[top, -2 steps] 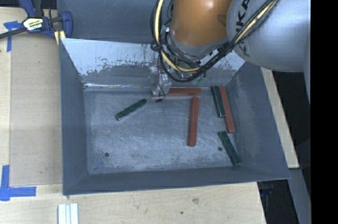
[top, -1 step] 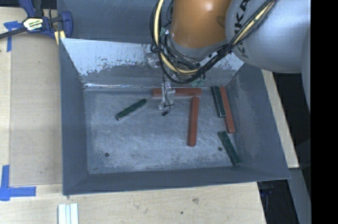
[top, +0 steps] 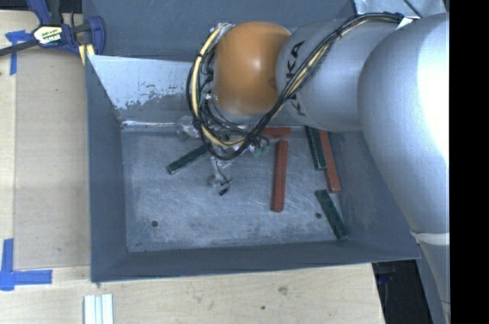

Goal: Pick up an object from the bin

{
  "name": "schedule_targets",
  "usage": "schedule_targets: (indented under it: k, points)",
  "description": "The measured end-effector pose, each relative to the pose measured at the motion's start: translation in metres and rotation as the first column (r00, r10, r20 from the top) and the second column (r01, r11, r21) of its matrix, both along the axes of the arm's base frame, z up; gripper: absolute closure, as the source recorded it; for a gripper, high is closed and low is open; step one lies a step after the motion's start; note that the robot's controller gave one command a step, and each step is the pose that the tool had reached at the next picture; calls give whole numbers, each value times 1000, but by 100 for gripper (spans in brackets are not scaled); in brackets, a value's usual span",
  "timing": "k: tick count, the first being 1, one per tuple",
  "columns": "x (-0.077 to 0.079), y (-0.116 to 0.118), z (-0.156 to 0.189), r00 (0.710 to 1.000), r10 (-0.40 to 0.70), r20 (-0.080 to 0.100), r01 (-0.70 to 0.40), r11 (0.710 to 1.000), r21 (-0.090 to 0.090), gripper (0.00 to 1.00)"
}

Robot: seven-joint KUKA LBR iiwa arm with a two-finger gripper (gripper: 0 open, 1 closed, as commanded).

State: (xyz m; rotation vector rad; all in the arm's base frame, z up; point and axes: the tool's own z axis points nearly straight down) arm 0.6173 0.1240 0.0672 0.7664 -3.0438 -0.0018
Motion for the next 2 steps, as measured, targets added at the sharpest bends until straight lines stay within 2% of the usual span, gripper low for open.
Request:
schedule_targets:
  k: [1, 2]
  points:
    - [2, 1, 4, 1000, -3, 7, 3, 1000, 2, 100]
    - [4, 63, 155, 942, 336, 15, -336, 942, 1, 100]
